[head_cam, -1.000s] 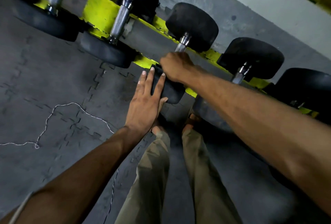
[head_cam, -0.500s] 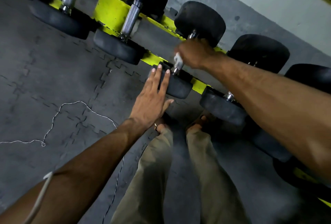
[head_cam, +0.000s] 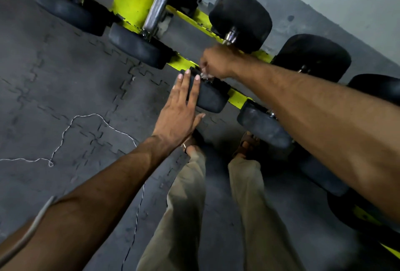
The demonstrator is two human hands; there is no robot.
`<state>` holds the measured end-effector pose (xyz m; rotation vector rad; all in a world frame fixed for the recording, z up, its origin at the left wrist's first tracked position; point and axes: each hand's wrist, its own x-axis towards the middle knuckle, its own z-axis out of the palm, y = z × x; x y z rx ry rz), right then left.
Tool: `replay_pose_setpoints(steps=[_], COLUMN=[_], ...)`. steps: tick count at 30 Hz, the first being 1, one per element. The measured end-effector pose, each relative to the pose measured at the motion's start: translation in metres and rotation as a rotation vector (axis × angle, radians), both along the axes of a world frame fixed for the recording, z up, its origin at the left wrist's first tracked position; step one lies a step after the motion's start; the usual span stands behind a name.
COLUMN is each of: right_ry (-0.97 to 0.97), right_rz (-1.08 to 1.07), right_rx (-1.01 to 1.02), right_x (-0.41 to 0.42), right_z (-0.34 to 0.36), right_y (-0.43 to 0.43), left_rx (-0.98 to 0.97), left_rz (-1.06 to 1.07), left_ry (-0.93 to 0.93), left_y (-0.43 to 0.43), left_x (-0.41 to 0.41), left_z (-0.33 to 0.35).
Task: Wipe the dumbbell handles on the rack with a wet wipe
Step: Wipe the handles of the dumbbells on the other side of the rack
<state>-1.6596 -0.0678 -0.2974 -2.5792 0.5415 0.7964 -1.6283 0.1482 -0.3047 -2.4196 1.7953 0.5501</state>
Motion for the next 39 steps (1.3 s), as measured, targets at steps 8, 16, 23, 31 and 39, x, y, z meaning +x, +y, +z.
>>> replay_pose_setpoints(steps=[8, 16, 23, 31, 39], right_ry=[-0.272, -0.286, -0.719, -0.735, -0.672], right_rz=[-0.516, -1.462, -2.056, -1.887, -0.662], right_rx=[0.041, 0.63, 1.423, 0.651, -0.236], right_x=[-0.049, -0.055, -0.026, -0.039, -0.054], right_z=[-0.031, -0.07, -0.074, -0.079, -0.063], right_y=[0.035, 0.033, -0.018, 0.014, 0.018], left_rx=[0.014, 0.045, 0.03, 0.071, 0.034], left_rz=[0.066, 0.09, 0.067, 0.01, -0.035], left_ry=[-0.034, -0.09, -0.074, -0.045, -0.003], left_y=[-0.006, -0.005, -0.006, -0.004, -0.001], left_x=[-0.018, -0.028, -0.025, -0.017, -0.006], left_z=[-0.004, -0.006, -0.013, -0.005, -0.007])
